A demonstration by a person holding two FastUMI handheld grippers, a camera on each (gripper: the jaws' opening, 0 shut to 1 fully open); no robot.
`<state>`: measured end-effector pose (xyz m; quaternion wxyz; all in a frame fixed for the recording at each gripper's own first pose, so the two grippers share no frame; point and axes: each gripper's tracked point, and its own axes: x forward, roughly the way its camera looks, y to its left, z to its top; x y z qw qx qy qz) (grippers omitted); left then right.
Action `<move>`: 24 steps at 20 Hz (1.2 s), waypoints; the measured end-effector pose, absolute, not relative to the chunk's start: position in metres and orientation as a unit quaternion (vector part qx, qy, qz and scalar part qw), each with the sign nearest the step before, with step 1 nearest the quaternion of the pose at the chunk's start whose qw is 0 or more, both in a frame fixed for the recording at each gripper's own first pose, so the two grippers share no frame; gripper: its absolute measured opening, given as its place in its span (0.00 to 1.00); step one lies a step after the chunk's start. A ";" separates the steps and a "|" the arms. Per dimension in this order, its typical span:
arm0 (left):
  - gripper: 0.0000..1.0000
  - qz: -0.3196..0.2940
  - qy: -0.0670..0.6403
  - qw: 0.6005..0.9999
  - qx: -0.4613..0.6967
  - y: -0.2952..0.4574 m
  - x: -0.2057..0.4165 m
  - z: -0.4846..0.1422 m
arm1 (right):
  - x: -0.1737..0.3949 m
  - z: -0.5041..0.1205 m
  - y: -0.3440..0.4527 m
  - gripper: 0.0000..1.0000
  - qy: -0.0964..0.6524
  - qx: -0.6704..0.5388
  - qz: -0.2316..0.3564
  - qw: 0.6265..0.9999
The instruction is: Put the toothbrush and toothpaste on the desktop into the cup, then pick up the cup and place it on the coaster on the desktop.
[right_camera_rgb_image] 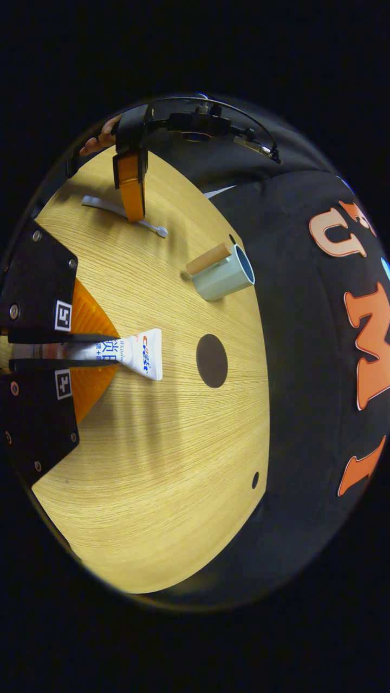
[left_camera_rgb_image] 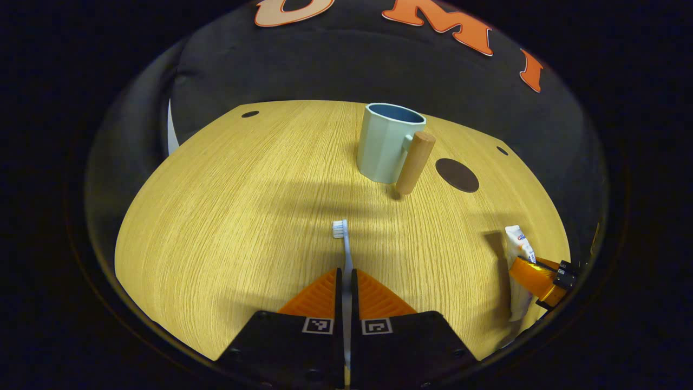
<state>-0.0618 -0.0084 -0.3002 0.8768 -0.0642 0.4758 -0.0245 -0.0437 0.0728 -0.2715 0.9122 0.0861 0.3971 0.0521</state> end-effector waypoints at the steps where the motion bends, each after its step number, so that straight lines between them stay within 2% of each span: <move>1: 0.04 -0.022 0.469 0.881 -0.065 -0.008 -0.059 -0.300 | -0.042 -0.265 0.072 0.11 0.388 0.088 0.055 0.916; 7: 0.05 -0.022 0.400 0.916 -0.037 0.001 -0.037 -0.276 | -0.023 -0.226 0.066 0.11 0.324 0.058 0.059 0.942; 11: 0.05 -0.007 0.328 0.945 -0.012 0.014 -0.018 -0.243 | -0.011 -0.195 0.058 0.11 0.283 0.042 0.054 0.957; 18: 0.05 0.016 0.239 0.970 -0.038 0.022 0.015 -0.191 | 0.003 -0.163 0.058 0.11 0.240 0.025 0.051 0.969; 24: 0.05 0.000 0.159 0.986 -0.040 -0.002 0.054 -0.152 | 0.012 -0.139 0.065 0.11 0.199 0.019 0.064 0.978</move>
